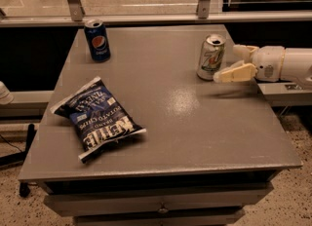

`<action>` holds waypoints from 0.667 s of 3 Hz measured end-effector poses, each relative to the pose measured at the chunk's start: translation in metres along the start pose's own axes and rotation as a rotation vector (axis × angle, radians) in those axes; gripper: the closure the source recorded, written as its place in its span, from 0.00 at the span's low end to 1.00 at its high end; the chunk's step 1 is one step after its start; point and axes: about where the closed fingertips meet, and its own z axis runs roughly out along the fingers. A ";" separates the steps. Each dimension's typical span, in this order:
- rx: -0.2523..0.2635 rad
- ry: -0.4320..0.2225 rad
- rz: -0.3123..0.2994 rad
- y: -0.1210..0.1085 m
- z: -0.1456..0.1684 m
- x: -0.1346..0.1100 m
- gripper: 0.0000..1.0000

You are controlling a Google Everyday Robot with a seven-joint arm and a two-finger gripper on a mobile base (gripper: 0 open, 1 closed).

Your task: Knock 7up can over

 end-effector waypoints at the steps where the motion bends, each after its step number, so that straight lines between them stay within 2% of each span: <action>1: -0.054 -0.094 -0.020 0.006 0.006 -0.003 0.18; 2: -0.102 -0.153 -0.061 0.016 0.003 -0.013 0.42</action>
Offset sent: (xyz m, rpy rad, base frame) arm -0.0223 0.0127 0.0252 0.1576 -0.1793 0.1669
